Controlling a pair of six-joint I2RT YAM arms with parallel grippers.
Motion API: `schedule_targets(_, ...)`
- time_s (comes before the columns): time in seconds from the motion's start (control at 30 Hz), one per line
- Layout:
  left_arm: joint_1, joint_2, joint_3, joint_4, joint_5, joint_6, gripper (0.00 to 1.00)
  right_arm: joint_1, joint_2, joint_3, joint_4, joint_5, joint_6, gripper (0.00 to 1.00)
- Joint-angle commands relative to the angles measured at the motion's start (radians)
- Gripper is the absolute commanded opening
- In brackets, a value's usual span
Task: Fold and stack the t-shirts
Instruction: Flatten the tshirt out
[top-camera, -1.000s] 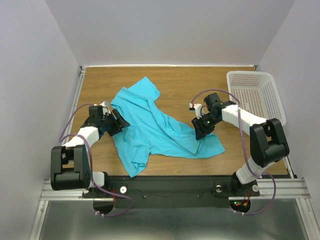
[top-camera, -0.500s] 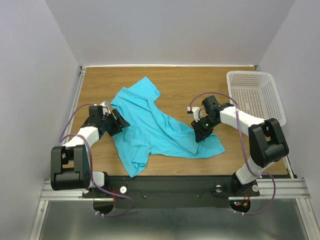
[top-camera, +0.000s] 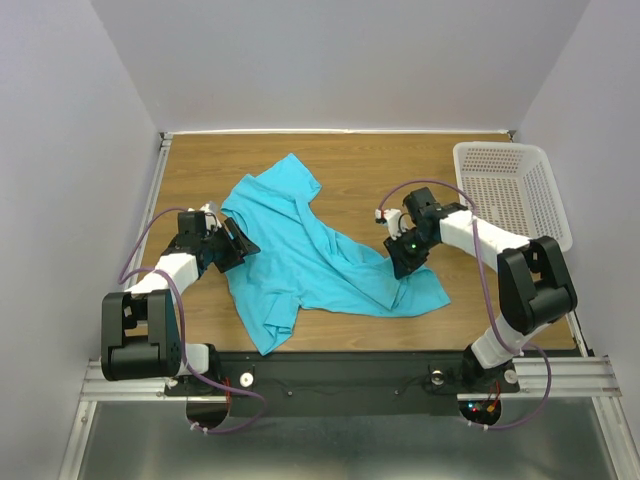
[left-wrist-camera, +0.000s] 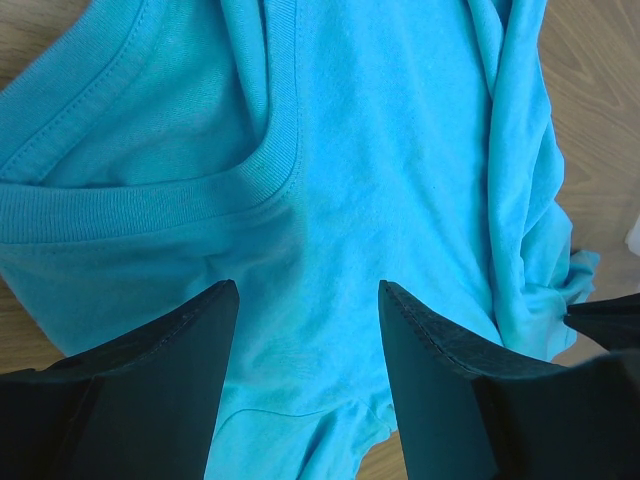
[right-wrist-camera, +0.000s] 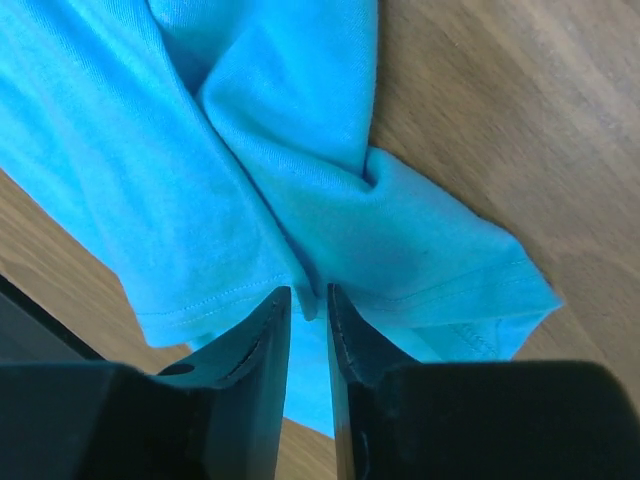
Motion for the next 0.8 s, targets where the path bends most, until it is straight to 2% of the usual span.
schedule_targets(0.0, -0.003, -0.013, 0.03, 0.003, 0.013, 0.014, 0.69, 0.009, -0.003, 0.041, 0.021, -0.003, 0.002, 0.34)
schedule_targets(0.1, -0.005, -0.015, 0.029, 0.003, 0.013, 0.014, 0.69, 0.016, -0.004, 0.034, 0.022, -0.016, -0.001, 0.38)
schedule_targets(0.3, -0.003, -0.011, 0.032, 0.003, 0.015, 0.015, 0.69, 0.052, 0.014, 0.013, 0.022, -0.016, -0.004, 0.38)
schedule_targets(0.6, -0.002, -0.012, 0.033, 0.003, 0.015, 0.014, 0.69, 0.068, 0.03, 0.014, 0.022, 0.013, 0.002, 0.33)
schedule_targets(0.77, -0.003, -0.013, 0.032, 0.003, 0.012, 0.014, 0.69, 0.07, 0.049, 0.025, 0.025, 0.059, 0.007, 0.26)
